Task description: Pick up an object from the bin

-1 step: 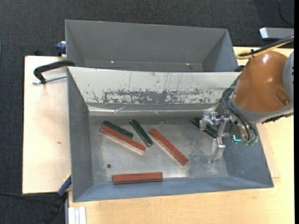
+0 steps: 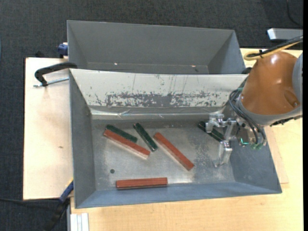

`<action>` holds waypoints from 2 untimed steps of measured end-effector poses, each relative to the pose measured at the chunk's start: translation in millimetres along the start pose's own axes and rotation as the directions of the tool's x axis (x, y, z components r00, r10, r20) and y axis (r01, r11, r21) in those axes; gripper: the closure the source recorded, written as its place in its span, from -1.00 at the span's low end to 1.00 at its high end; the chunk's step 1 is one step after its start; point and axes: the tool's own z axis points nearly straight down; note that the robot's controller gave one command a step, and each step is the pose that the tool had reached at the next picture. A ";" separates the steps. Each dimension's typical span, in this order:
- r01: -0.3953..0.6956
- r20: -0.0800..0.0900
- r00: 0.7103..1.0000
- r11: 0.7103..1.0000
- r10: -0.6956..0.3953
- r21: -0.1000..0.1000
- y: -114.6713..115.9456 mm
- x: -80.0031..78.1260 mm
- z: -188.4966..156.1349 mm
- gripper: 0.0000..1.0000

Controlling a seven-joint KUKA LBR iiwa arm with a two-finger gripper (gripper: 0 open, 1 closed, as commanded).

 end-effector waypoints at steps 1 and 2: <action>-0.004 0.003 1.000 1.000 0.004 0.001 0.2 -0.2 2.0 -1.00; -0.008 -0.005 1.000 1.000 0.008 -0.001 15.7 -13.6 32.7 -1.00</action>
Offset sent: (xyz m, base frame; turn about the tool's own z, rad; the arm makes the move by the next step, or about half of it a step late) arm 0.0359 0.0319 0.0044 -0.0637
